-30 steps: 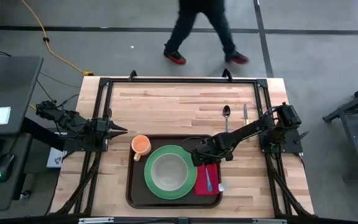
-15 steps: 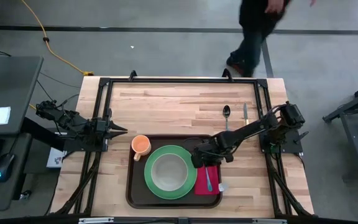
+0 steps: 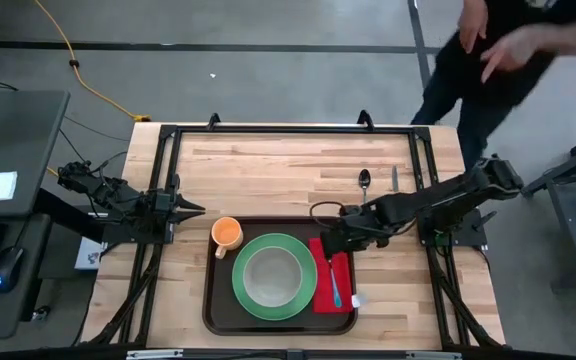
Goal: Set up tray
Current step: Put the spoon on the table napkin to the left of the fork on the serving tray
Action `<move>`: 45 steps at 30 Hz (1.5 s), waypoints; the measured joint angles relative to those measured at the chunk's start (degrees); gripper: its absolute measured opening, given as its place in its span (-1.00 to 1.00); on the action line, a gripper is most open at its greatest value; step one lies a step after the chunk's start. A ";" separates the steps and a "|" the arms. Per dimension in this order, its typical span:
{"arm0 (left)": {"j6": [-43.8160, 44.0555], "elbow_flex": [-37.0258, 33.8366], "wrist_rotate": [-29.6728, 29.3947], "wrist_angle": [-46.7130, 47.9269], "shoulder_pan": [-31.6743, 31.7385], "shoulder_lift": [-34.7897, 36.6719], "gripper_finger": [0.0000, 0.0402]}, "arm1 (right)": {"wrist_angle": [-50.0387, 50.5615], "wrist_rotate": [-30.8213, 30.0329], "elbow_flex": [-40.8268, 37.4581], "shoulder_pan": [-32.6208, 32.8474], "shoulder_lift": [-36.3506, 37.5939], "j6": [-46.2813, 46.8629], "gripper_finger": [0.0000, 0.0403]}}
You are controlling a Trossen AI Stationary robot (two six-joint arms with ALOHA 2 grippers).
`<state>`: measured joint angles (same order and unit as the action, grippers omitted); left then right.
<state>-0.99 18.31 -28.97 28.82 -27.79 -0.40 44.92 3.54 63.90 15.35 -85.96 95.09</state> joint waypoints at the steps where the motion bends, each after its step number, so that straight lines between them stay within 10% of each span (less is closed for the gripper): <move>1: 0.00 0.02 0.00 0.00 0.00 0.02 -0.65 | 0.62 -0.66 0.00 0.01 0.86 -0.13 -0.95; 45: 0.02 0.01 -0.29 0.00 0.02 0.02 -0.66 | 4.07 -7.98 0.00 0.00 4.56 -8.28 -1.00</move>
<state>-0.97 18.31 -29.26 28.82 -27.77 -0.39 48.99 -4.45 63.90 15.35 -81.41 86.81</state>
